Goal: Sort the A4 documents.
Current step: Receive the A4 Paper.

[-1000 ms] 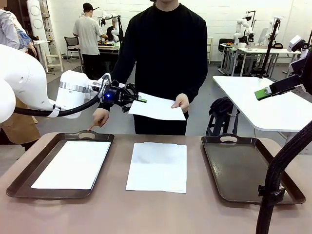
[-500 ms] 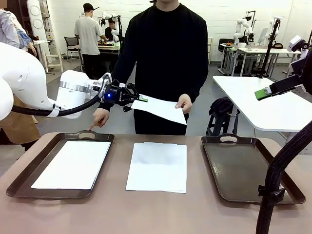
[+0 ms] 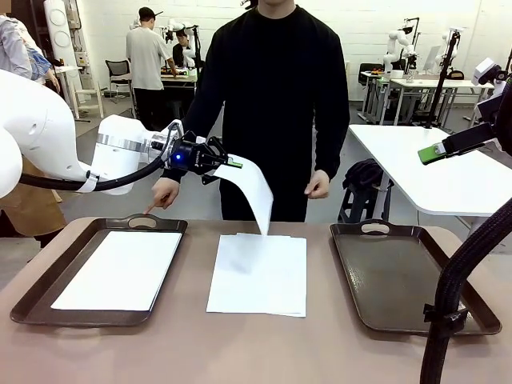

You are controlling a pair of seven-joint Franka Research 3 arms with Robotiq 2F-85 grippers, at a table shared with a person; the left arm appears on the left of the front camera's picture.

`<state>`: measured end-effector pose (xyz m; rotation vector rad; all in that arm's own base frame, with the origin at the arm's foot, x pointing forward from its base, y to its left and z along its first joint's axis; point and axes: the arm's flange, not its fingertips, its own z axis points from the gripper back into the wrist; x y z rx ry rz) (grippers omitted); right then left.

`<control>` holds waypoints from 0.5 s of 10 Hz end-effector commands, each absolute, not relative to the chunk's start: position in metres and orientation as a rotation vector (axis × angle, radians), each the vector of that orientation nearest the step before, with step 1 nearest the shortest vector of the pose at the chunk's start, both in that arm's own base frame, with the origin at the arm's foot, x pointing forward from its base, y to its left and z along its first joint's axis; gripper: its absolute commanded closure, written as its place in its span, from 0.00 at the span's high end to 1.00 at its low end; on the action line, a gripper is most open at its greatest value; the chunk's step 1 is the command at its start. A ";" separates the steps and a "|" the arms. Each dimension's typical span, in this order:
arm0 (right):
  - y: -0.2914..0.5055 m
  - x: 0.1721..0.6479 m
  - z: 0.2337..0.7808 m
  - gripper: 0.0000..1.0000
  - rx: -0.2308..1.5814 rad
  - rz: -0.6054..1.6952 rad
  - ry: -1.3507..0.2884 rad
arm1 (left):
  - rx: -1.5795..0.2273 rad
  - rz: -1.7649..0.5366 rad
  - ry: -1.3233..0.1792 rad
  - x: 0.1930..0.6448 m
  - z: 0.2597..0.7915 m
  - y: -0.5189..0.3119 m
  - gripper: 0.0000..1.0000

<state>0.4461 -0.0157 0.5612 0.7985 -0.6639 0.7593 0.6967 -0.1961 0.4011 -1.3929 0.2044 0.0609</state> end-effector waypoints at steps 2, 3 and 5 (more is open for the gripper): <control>-0.015 0.446 0.561 1.00 0.807 0.762 -0.666 | -1.391 0.075 0.199 0.698 0.402 -0.198 0.00; -0.015 0.446 0.561 1.00 0.807 0.762 -0.666 | -1.391 0.075 0.199 0.698 0.402 -0.198 0.00; -0.015 0.446 0.561 1.00 0.807 0.762 -0.666 | -1.391 0.075 0.199 0.698 0.402 -0.198 0.00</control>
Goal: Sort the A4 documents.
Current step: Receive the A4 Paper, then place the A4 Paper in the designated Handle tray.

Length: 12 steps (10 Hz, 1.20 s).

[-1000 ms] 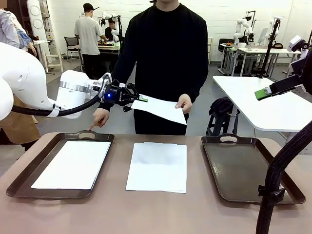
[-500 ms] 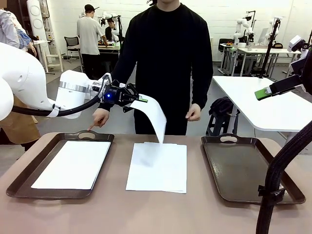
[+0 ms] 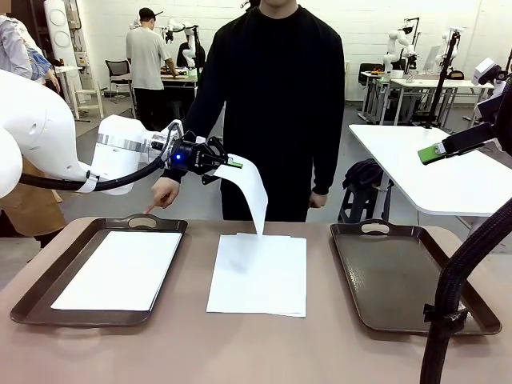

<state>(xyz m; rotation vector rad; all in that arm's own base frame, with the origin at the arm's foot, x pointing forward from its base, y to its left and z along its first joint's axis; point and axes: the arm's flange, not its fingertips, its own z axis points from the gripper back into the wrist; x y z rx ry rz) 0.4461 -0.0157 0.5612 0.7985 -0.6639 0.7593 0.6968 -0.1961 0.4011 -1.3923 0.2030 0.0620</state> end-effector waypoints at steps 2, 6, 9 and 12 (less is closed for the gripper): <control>-0.015 0.446 0.561 1.00 0.807 0.762 -0.666 | -1.391 0.075 0.199 0.698 0.402 -0.198 0.00; -0.015 0.446 0.561 1.00 0.807 0.762 -0.666 | -1.391 0.075 0.199 0.698 0.402 -0.198 0.00; -0.015 0.446 0.561 1.00 0.807 0.762 -0.666 | -1.375 0.001 0.203 0.691 0.410 -0.196 0.01; -0.015 0.446 0.561 1.00 0.807 0.762 -0.666 | -1.228 -0.058 0.133 0.642 0.427 -0.149 0.01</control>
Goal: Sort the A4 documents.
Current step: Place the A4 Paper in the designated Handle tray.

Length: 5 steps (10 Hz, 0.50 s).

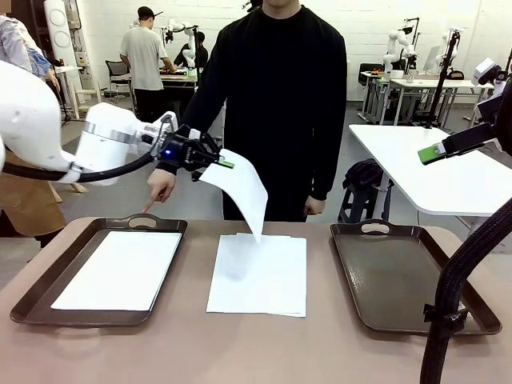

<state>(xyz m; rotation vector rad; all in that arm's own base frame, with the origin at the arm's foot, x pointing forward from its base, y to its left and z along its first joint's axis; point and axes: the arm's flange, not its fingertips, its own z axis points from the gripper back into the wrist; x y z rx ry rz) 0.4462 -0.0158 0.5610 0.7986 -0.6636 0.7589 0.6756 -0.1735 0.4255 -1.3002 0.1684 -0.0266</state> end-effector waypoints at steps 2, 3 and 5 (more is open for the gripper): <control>-0.015 0.446 0.561 1.00 0.807 0.762 -0.666 | -1.098 -0.043 0.098 0.601 0.427 -0.102 0.01; -0.015 0.446 0.561 1.00 0.807 0.762 -0.666 | -1.045 -0.052 0.096 0.586 0.421 -0.083 0.01; -0.015 0.446 0.561 1.00 0.807 0.762 -0.666 | -0.958 -0.005 0.060 0.573 0.411 -0.053 0.01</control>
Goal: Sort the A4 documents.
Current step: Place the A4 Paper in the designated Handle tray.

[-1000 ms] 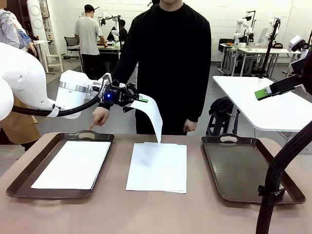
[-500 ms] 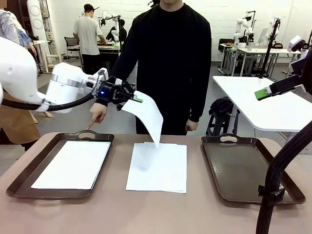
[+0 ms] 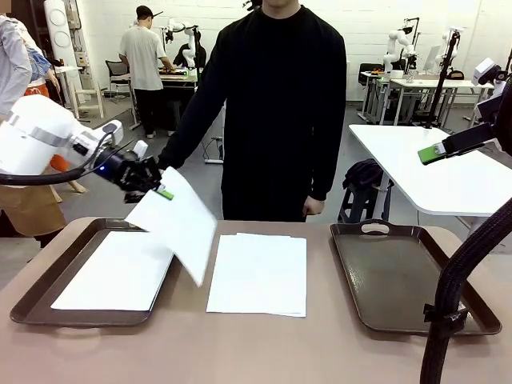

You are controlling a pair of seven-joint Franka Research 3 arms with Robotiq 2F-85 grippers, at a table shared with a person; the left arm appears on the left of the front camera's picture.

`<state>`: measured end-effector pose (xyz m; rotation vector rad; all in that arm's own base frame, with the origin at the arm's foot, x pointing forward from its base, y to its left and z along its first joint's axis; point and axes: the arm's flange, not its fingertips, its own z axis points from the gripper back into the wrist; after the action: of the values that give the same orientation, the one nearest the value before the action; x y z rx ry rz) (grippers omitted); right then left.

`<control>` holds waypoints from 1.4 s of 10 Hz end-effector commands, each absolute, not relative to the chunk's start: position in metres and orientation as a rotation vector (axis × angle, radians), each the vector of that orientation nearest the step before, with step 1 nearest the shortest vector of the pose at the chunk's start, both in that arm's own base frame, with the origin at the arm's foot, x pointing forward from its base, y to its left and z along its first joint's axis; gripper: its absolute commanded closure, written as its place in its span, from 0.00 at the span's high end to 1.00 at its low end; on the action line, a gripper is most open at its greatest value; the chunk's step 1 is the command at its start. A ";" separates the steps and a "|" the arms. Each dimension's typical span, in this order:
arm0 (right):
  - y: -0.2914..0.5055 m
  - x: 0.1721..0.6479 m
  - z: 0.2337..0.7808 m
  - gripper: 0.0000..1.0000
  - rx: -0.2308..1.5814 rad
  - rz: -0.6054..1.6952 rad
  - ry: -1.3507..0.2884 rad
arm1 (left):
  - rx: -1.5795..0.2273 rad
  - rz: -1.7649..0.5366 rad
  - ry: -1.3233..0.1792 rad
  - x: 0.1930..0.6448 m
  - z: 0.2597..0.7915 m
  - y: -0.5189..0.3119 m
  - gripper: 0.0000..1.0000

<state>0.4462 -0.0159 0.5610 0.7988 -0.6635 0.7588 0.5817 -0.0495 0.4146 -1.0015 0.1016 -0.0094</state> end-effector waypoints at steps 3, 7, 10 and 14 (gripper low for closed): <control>-0.015 0.446 0.561 1.00 0.807 0.762 -0.666 | -0.894 0.013 -0.026 0.593 0.399 -0.025 0.01; -0.015 0.446 0.561 1.00 0.807 0.762 -0.666 | -0.789 0.072 0.019 0.589 0.382 0.003 0.01; -0.015 0.446 0.561 1.00 0.807 0.762 -0.666 | -0.654 0.067 0.135 0.585 0.380 0.034 0.01; -0.015 0.446 0.561 1.00 0.807 0.762 -0.666 | -0.629 0.081 0.175 0.597 0.366 0.046 0.01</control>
<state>0.4461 -0.0159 0.5610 0.7990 -0.6633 0.7589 0.5875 0.0434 0.3639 -0.6314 0.1555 0.0672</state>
